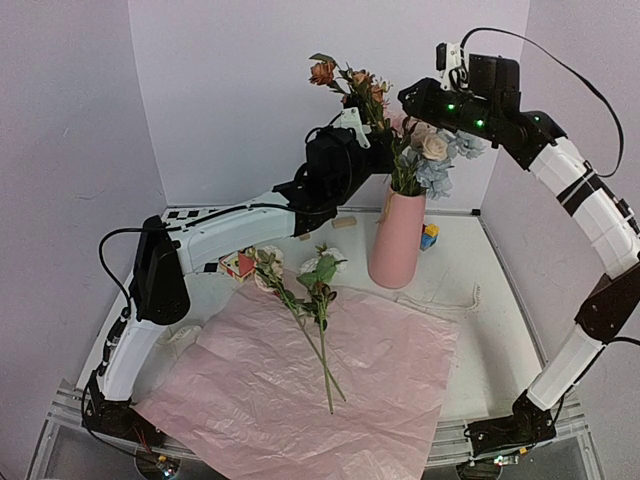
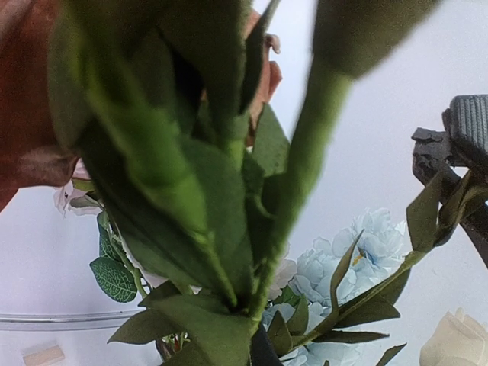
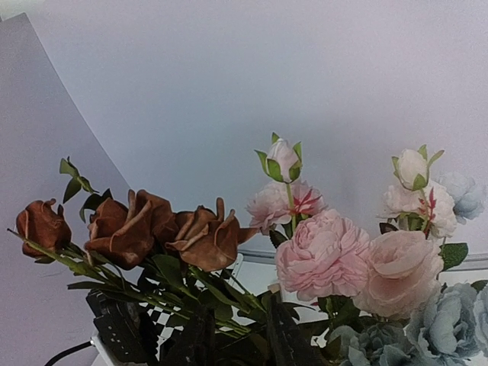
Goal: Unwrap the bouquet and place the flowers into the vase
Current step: Insert the fake flower into the vase.
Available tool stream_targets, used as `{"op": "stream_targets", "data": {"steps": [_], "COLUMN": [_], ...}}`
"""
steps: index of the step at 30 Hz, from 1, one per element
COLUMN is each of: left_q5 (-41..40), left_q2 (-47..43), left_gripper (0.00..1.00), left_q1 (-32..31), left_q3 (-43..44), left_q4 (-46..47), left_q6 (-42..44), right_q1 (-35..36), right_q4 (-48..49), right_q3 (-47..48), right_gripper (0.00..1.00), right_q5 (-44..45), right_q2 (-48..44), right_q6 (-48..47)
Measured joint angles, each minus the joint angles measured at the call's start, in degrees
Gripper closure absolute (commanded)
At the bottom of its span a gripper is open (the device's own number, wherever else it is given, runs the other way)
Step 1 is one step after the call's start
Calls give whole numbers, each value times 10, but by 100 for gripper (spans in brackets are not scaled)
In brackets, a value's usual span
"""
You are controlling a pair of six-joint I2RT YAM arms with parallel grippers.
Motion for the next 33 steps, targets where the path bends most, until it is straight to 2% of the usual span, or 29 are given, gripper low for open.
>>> {"op": "stream_targets", "data": {"steps": [13,33], "left_q5": [16,25], "left_q2": [2,25], "left_gripper": [97,97], "left_q1": [0,0], "left_q3": [26,33], "left_q4": [5,20], "left_q6": [-2,-23], "right_q1": [0,-2], "right_q4": [32,46], "right_q3": [5,-14], "right_gripper": [79,80], "right_q5": [-53,-51], "right_q2": [4,4], "right_q6": [-3,-13]}}
